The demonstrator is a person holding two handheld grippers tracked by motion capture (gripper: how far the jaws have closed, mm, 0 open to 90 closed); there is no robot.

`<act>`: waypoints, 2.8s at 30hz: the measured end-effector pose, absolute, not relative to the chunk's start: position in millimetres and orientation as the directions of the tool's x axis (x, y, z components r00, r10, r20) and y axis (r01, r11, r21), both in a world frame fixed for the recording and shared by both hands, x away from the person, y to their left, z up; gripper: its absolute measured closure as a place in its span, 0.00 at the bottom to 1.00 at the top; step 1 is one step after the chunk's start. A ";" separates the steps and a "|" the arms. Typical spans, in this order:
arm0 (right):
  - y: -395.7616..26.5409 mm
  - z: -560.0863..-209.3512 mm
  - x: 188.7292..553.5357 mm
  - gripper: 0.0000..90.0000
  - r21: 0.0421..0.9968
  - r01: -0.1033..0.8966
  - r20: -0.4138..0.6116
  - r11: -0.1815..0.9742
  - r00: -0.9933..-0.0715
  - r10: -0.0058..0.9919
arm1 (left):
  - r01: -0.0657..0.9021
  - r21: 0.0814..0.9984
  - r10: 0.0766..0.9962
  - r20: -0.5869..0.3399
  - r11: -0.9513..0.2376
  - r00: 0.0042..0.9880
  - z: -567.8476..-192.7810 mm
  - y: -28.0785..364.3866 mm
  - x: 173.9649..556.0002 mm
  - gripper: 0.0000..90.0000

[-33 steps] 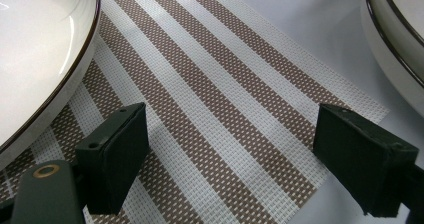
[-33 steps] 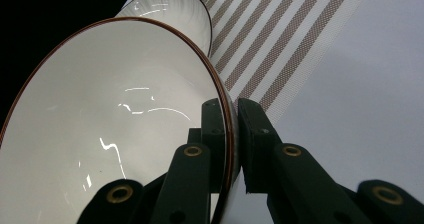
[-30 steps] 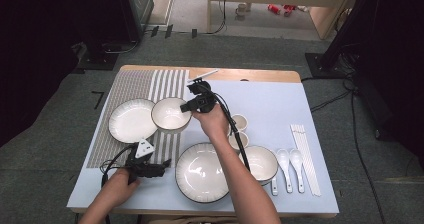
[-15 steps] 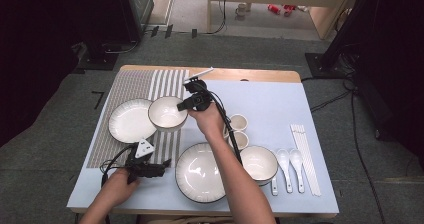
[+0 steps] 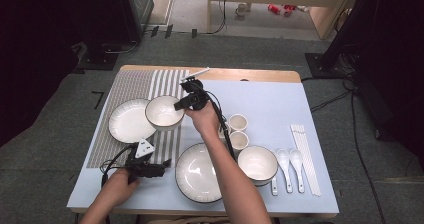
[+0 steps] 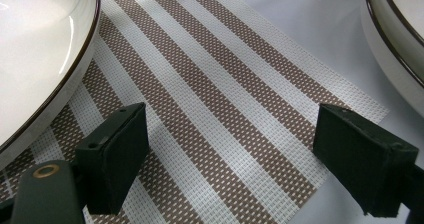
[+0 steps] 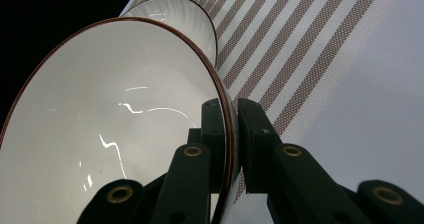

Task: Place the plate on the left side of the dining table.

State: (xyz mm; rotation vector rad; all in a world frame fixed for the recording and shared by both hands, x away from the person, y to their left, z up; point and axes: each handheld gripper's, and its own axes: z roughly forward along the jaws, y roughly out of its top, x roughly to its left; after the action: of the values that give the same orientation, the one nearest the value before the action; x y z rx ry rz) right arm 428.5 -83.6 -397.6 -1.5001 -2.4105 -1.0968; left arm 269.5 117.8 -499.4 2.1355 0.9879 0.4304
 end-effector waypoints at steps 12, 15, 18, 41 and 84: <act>-73.0 -404.9 435.6 0.92 0.523 0.814 0.432 0.251 -0.507 0.745 | 0.516 0.738 0.761 -0.004 -0.435 0.648 -499.5 117.7 269.5 0.16; -71.4 -406.0 436.9 0.92 0.519 0.818 0.436 0.248 -0.503 0.746 | 0.516 0.737 0.761 -0.004 -0.436 0.648 -499.5 117.7 269.5 0.16; -69.4 -407.0 438.4 0.92 0.519 0.816 0.430 0.253 -0.505 0.748 | 0.516 0.738 0.762 -0.004 -0.435 0.648 -499.5 117.7 269.4 0.16; -47.3 -417.0 448.8 0.92 0.511 0.816 0.423 0.271 -0.513 0.747 | 0.516 0.738 0.762 -0.004 -0.435 0.648 -499.5 117.7 269.4 0.16; -21.2 -438.2 454.6 0.92 0.490 0.835 0.432 0.250 -0.482 0.762 | 0.519 0.738 0.763 -0.007 -0.432 0.646 -499.6 117.4 269.2 0.16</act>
State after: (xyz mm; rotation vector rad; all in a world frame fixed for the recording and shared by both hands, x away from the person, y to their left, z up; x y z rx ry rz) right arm 454.6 -21.2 -438.2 -1.5388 -2.3981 -1.0468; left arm 269.2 117.4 -499.6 2.1318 0.9921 0.4274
